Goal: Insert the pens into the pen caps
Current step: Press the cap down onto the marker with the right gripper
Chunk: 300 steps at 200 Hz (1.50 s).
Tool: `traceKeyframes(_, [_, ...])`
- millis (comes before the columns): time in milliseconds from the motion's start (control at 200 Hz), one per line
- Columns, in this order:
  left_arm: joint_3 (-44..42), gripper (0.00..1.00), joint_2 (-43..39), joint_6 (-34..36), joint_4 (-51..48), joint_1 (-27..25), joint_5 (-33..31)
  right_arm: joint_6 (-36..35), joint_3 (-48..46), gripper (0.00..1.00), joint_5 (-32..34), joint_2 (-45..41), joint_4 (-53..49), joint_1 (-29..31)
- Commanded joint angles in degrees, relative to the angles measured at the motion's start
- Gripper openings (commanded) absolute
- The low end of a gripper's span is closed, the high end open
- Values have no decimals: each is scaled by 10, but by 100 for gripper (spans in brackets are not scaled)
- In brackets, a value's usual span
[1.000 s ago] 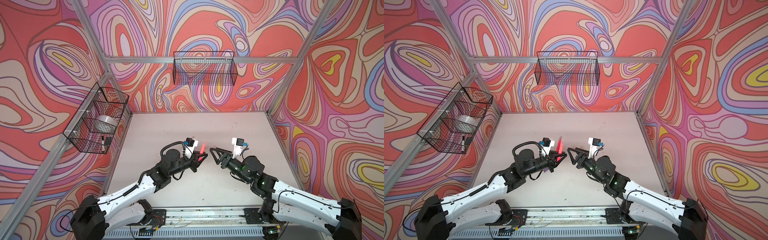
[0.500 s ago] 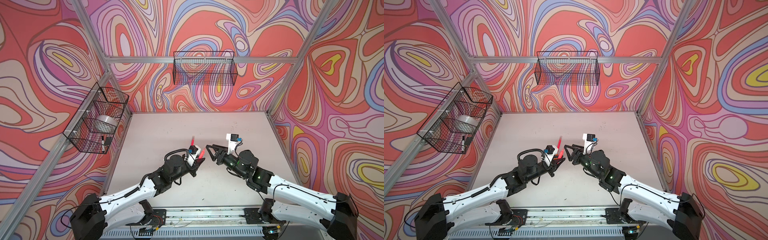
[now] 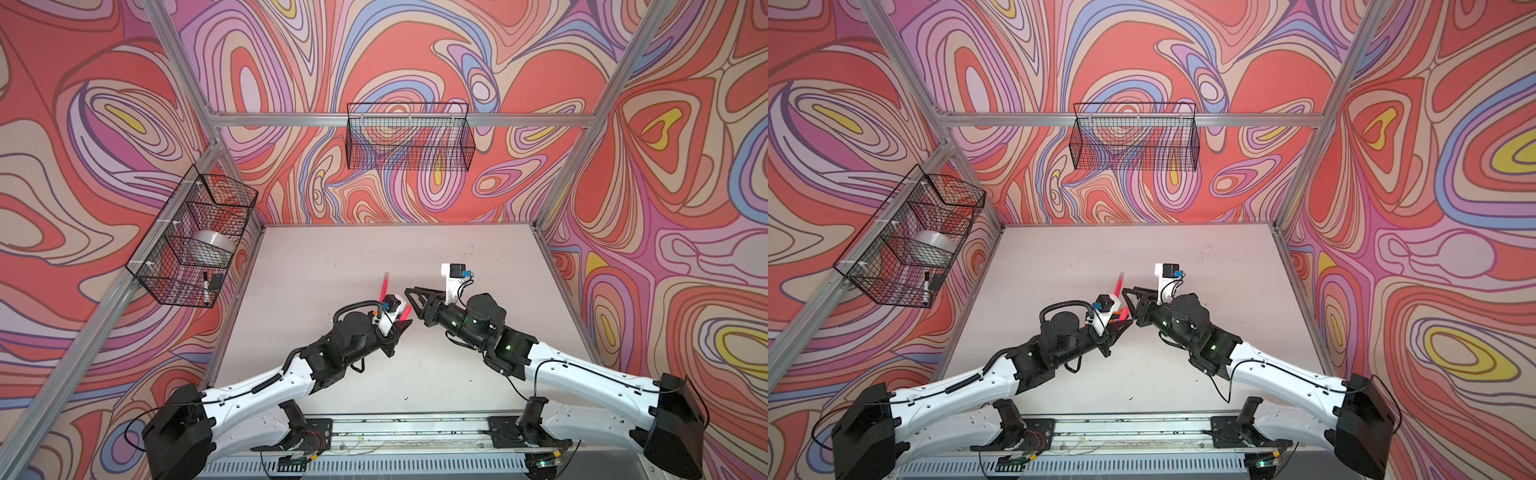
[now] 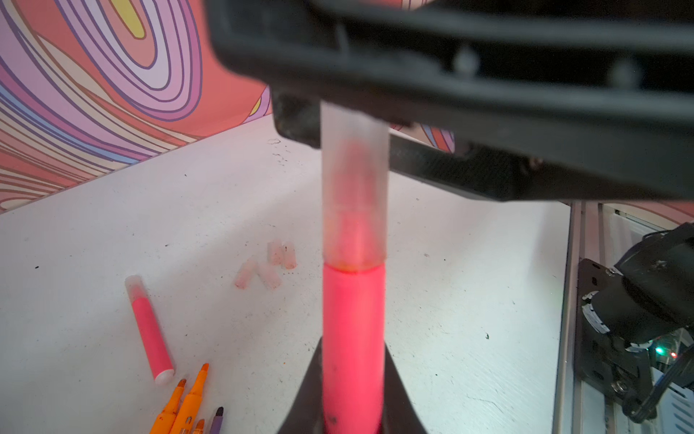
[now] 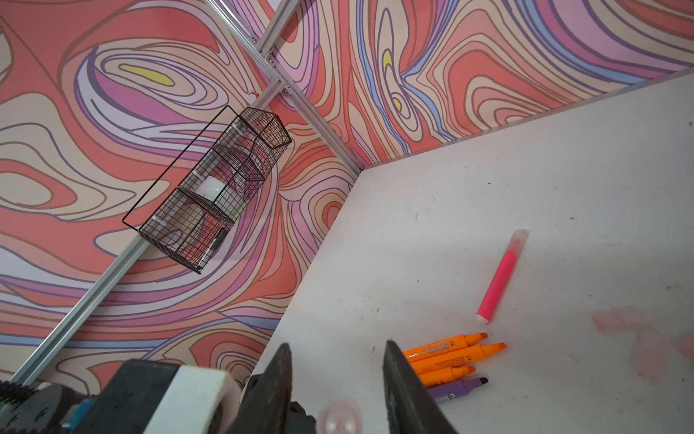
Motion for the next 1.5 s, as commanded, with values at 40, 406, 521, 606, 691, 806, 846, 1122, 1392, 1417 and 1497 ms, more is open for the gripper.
traceKeyframes(40, [2, 0, 11, 12, 6, -6, -12, -9, 24, 32, -8, 12, -5, -3])
traceKeyframes(406, [3, 0, 16, 10, 14, -6, -28, -11, 36, 13, -18, 45, -17, -4])
traceKeyframes(521, [2, 0, 16, 4, 22, -6, -32, -10, 37, 4, -27, 53, -21, -3])
traceKeyframes(606, [7, 0, 16, -5, 22, -7, -38, -10, 32, 0, -32, 53, -20, -3])
traceKeyframes(691, [15, 0, 17, -10, 19, -5, -56, -9, 20, 0, -39, 49, -11, -3])
traceKeyframes(806, [30, 0, 14, -11, 15, 2, -51, -1, 6, 0, -47, 49, -3, -2])
traceKeyframes(846, [36, 0, 13, -12, 12, 7, -48, 3, -2, 0, -53, 50, 4, -1])
traceKeyframes(1122, [51, 0, 5, -45, 35, 93, -6, 23, -43, 0, -37, 48, 37, 31])
traceKeyframes(1392, [87, 0, 16, -58, 43, 139, 69, 37, -46, 0, -36, 103, 74, 73])
traceKeyframes(1417, [89, 0, 15, -58, 44, 143, 75, 36, -46, 0, -36, 107, 77, 76])
traceKeyframes(1497, [100, 0, 13, -38, 28, 147, 69, 33, -48, 0, -35, 117, 84, 80])
